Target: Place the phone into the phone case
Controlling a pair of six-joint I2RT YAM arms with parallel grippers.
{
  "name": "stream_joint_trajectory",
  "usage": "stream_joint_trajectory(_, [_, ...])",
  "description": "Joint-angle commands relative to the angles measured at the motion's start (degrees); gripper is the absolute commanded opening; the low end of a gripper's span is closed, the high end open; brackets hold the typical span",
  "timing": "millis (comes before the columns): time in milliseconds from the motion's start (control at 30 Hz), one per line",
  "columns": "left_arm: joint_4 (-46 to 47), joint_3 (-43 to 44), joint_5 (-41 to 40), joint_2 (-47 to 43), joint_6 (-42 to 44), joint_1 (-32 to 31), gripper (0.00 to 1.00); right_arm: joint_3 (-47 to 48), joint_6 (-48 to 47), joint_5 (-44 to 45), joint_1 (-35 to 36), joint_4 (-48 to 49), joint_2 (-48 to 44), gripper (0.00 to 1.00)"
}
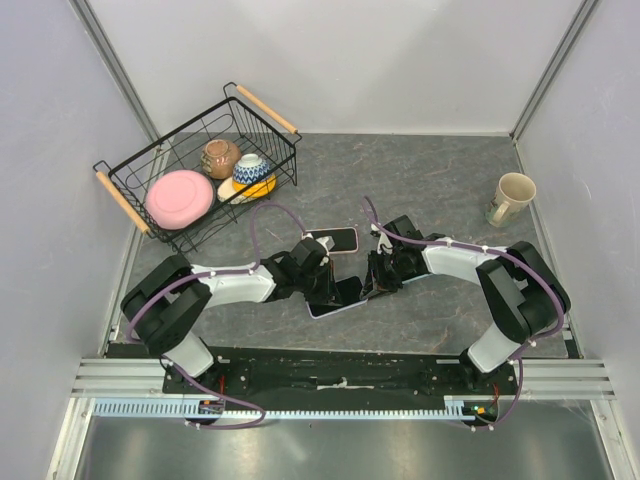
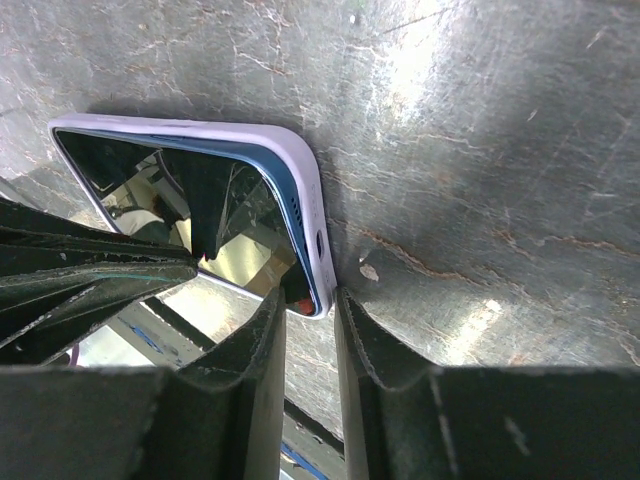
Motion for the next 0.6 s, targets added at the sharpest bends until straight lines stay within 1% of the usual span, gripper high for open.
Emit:
stream_joint_trajectory(0, [-5.3, 1.1, -2.4, 2.5, 1.5, -0.1, 0.02, -3.0, -1.0, 5.2, 1.4, -0.2, 4.2, 0.12])
stream_joint_trajectory(133, [-6.1, 1.7, -2.9, 2.6, 2.1, -0.1, 0.02, -1.9, -2.3, 8.5, 1.4, -1.7, 4.5, 0.07])
stream_joint_trajectory(367, [-7.5, 4.1, -2.4, 0.1, 3.1, -0.1, 0.02, 0.6, -4.8, 16.9, 2.1, -6.9, 2.7, 0.05])
stream_joint_trajectory(467, [-9.3, 5.5, -3.6, -0.7, 3.7, -0.1, 0.02, 2.0, -6.0, 15.7, 2.1, -7.0, 1.4, 0.09])
stream_joint_trajectory(500, [-9.7, 5.9, -3.8, -0.8, 4.0, -0.1, 0.02, 2.7, -6.4, 15.2, 2.1, -6.7, 0.4, 0.14])
stream_joint_trajectory(567, [-10.6, 6.4, -4.2, -1.4, 4.4, -0.1, 0.02, 3.4, -6.7, 13.7, 2.1, -6.0, -1.0, 0.18])
